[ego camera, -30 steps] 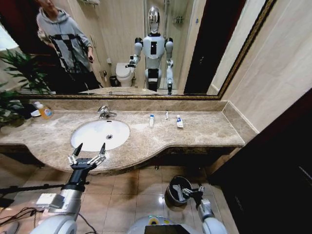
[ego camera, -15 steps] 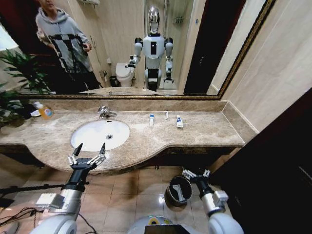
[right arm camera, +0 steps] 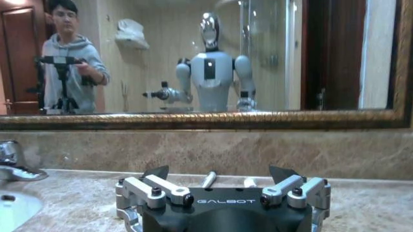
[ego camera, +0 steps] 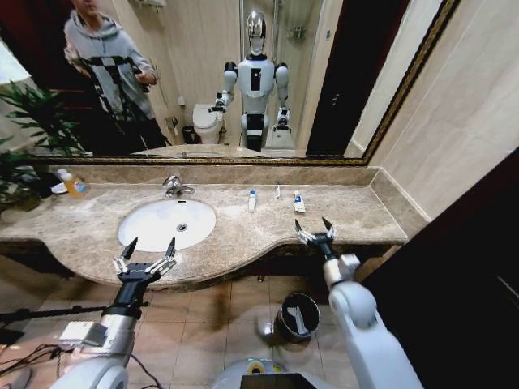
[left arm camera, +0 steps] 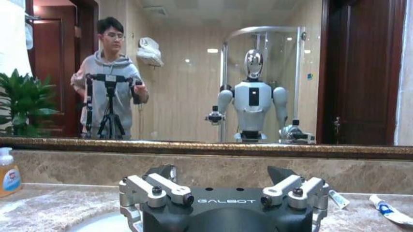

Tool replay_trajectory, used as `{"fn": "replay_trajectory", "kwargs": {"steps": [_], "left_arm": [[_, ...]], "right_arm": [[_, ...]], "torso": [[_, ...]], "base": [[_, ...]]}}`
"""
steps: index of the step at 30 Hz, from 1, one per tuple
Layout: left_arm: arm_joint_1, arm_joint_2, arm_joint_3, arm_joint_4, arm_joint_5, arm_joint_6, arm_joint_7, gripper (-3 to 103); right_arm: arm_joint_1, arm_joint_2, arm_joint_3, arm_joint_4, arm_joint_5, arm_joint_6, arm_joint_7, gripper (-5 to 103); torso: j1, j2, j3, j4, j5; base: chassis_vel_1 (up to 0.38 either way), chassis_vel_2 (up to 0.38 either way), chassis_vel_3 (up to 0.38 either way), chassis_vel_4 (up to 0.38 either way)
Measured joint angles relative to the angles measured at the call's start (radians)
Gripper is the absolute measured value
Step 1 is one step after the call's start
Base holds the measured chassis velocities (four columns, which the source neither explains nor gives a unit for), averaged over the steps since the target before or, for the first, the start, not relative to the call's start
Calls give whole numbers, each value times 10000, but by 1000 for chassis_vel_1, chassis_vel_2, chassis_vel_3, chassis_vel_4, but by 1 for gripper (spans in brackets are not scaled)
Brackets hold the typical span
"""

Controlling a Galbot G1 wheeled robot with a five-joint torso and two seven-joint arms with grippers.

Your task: Pick up the trash from the sink and place it in the trash bin.

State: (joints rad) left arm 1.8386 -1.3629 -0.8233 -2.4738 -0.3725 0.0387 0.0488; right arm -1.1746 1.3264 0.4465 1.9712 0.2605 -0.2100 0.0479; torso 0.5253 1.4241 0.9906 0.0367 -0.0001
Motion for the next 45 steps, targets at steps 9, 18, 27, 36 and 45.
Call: {"fn": "replay_trajectory", "kwargs": {"steps": [9,18,27,36,45], "left_arm": [[0,0,0,0,0,0,0,100],[0,0,0,0,0,0,0,100],[0,0,0,-1,0,0,0,100],[0,0,0,0,0,0,0,100],[0,0,0,-1,0,0,0,100]], "right_arm": [[2158,209,-757,-2499,241,-588,500,100],[3322,473,-954,-4099,65,-944,588,87],[3723,567,-891,-4873,-169,-911,557,64],[3664,383,-590,-5026,-310,-711,547,87],[3343,401,-560,-4817,-196,-809,460,90]], "torso": [[0,0,0,1,2],[-1,0,-1,1,0],[-2,0,-2,1,0],[-2,0,-2,0,1],[-3,2,-2,0,1]], "base": [[0,0,0,0],[0,0,0,0],[0,0,0,0],[0,0,0,0],[0,0,0,0]]}}
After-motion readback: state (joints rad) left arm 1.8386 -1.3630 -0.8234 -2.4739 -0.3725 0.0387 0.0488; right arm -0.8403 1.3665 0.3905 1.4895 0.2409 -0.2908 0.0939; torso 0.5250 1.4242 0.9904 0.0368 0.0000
